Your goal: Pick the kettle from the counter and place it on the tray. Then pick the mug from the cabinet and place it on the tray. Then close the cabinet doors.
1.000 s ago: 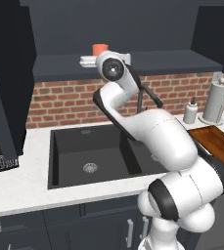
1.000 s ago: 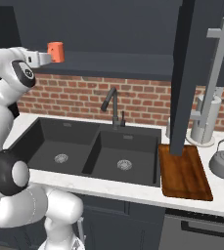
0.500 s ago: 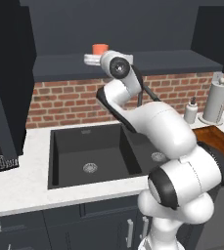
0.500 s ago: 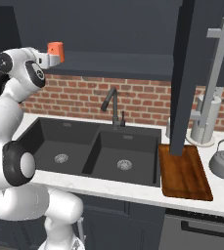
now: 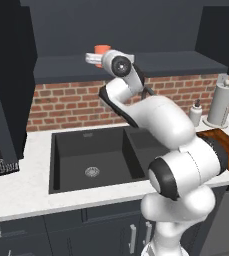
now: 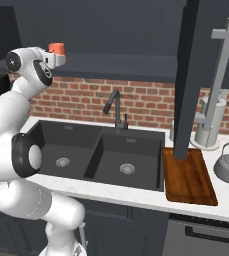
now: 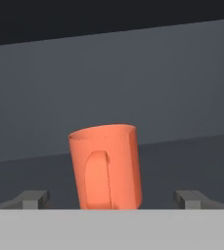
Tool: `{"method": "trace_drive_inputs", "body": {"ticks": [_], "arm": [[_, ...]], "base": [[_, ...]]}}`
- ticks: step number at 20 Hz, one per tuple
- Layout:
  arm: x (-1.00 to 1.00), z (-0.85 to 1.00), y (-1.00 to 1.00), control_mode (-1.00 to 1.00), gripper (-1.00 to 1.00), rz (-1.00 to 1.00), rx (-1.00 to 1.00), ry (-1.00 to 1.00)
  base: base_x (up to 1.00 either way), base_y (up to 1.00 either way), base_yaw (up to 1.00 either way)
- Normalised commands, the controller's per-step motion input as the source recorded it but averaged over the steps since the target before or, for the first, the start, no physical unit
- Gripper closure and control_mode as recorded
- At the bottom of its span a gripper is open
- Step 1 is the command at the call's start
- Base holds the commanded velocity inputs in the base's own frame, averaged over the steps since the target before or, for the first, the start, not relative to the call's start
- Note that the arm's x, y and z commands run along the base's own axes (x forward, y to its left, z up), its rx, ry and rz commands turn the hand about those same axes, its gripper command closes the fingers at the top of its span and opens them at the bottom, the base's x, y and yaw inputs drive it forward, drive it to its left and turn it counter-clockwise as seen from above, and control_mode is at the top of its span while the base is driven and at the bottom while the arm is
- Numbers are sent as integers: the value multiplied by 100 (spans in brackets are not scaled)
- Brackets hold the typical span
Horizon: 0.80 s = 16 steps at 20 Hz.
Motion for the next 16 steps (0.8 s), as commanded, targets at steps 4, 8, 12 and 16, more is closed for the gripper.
{"method": "trace_drive_inputs", "body": {"ticks": [4, 8, 12, 16], "arm": [[18, 0, 2, -100, -100, 0, 0, 2], [20, -1, 2, -100, -100, 0, 0, 3], [18, -2, 0, -100, -100, 0, 0, 2], [18, -2, 0, -100, -100, 0, 0, 1]], "base": [[0, 0, 0], [0, 0, 0], [0, 0, 0], [0, 0, 0]]}}
